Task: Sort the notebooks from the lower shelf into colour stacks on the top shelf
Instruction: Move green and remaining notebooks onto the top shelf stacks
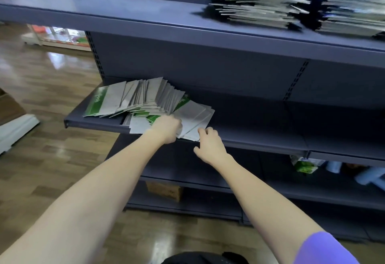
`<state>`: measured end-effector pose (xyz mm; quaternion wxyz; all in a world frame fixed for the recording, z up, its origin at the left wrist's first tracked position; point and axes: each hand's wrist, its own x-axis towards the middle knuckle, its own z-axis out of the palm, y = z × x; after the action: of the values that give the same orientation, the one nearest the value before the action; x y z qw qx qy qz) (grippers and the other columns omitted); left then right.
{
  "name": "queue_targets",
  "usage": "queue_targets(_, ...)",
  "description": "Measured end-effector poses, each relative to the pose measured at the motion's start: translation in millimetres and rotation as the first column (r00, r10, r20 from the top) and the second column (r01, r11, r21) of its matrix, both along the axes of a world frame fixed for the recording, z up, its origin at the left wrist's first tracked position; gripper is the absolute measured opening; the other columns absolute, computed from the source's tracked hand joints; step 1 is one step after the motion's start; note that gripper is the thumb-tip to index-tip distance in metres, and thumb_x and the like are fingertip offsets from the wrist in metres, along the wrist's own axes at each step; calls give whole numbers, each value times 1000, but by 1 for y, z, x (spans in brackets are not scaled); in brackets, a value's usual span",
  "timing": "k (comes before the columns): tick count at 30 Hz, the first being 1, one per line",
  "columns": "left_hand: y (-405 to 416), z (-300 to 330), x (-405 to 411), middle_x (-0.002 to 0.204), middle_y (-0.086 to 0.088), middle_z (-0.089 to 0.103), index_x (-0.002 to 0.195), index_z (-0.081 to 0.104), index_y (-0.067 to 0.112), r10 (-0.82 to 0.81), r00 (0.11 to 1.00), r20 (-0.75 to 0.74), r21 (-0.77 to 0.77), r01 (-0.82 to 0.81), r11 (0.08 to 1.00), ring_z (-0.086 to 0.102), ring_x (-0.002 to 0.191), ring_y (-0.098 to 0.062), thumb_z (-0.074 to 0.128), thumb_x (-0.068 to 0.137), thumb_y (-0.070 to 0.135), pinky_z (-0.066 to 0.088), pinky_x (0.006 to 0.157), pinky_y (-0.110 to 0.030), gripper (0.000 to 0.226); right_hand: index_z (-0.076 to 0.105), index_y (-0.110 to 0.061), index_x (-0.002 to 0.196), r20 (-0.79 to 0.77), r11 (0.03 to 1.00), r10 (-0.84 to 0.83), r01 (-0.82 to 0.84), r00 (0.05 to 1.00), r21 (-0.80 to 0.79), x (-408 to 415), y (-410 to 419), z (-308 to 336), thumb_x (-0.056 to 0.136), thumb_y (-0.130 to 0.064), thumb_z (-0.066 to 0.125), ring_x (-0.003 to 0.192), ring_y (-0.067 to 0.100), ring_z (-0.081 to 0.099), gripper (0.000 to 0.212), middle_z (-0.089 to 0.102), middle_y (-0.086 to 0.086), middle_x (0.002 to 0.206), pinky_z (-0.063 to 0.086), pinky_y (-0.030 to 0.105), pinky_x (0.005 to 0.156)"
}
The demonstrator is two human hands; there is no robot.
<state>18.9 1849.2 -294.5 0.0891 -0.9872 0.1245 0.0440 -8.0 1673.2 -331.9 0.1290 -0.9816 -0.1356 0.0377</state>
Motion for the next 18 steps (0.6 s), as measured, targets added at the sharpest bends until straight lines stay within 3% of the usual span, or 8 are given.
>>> queue_targets(2, 7, 9, 6, 110, -8, 64, 109, 63, 18, -71, 997, -33, 36, 72, 997, 61, 99, -30, 65, 88, 18, 40, 69, -30, 21, 42, -9, 132, 12, 998, -35, 36, 999, -58, 3, 8, -1, 88, -32, 64, 116, 33, 42, 54, 44, 16, 129, 40, 39, 97)
queue_targets(5, 14, 14, 11, 98, -6, 65, 101, 64, 14, -154, 986, -65, 63, 158, 985, 61, 94, -31, 69, 89, 31, 42, 68, -31, 22, 39, -10, 139, 63, 986, -79, 87, 995, -140, 7, 18, -5, 88, -41, 65, 123, 35, 39, 65, 41, 18, 137, 36, 40, 102)
queue_targets(9, 23, 13, 17, 79, -1, 57, 89, 59, 15, -145, 986, -80, -87, 138, 987, 55, 81, -29, 66, 89, 33, 41, 64, -32, 19, 43, -11, 139, 148, 973, -62, 93, 987, -212, 19, 26, -7, 87, -50, 64, 125, 33, 40, 68, 45, 15, 137, 36, 39, 102)
queue_targets(13, 32, 8, 19, 104, -10, 71, 127, 64, 20, -85, 996, 2, -261, 82, 962, 63, 95, -32, 54, 94, 23, 42, 72, -30, 35, 40, -3, 141, 128, 944, 5, 38, 992, -326, 27, 30, -11, 92, -45, 61, 128, 34, 44, 67, 44, 18, 140, 38, 39, 102)
queue_targets(16, 19, 0, 8, 104, -12, 70, 117, 63, 13, -44, 997, 66, -186, 56, 981, 63, 95, -34, 54, 91, 18, 45, 70, -33, 27, 42, 0, 139, 184, 892, 74, 17, 980, -452, 28, 28, -16, 95, -36, 57, 123, 35, 50, 58, 49, 20, 136, 42, 38, 98)
queue_targets(18, 7, -3, -1, 100, -14, 68, 107, 60, 9, -30, 994, 108, -147, 45, 988, 63, 94, -35, 54, 92, 13, 38, 66, -34, 16, 45, -1, 137, 211, 870, 125, -5, 969, -494, 28, 24, -14, 94, -24, 58, 118, 33, 54, 50, 53, 18, 131, 45, 37, 94)
